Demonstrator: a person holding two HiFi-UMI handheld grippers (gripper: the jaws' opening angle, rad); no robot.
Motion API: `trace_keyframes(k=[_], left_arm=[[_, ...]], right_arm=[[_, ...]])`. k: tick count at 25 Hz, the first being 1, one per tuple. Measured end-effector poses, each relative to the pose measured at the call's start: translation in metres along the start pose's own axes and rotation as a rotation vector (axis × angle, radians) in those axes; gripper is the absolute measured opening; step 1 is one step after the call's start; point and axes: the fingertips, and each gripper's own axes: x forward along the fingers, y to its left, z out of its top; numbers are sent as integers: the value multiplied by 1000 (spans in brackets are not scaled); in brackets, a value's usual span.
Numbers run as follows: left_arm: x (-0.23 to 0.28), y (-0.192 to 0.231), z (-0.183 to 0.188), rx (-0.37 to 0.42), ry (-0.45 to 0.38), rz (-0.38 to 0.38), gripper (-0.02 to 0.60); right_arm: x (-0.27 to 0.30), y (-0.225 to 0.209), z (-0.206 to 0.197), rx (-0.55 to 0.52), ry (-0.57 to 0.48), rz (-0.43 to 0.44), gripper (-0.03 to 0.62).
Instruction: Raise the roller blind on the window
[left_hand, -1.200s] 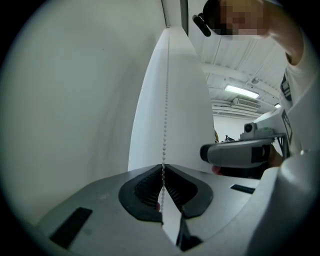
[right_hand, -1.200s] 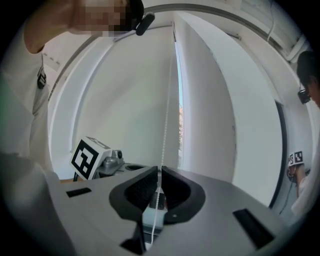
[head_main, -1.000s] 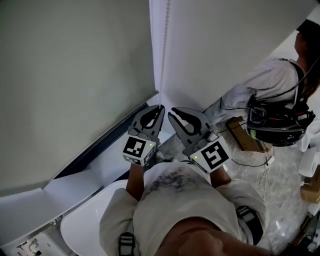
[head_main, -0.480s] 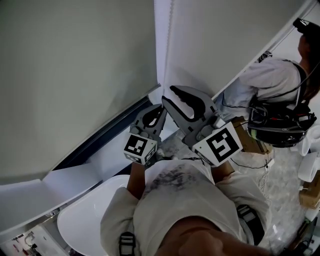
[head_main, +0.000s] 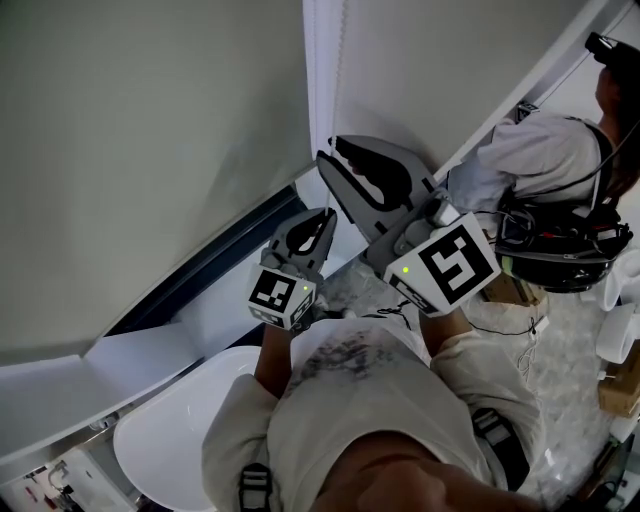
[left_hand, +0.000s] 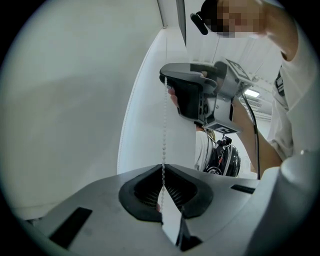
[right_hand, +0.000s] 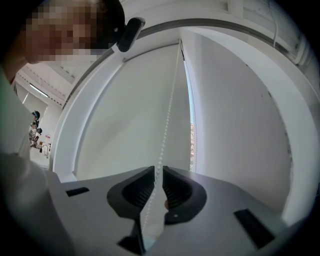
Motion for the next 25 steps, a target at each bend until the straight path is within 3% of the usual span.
trace_keyframes(k=[4, 12, 25], left_arm=[[0, -2, 0, 2, -3, 4, 17], [2, 0, -10, -49, -14, 11, 17], [10, 4, -72, -97, 61, 38, 17]], right_arm=[[0, 1, 3, 45, -8, 19, 63], [-4, 1, -8, 77, -45, 27, 61], [-11, 5, -68, 105, 20, 50, 61]])
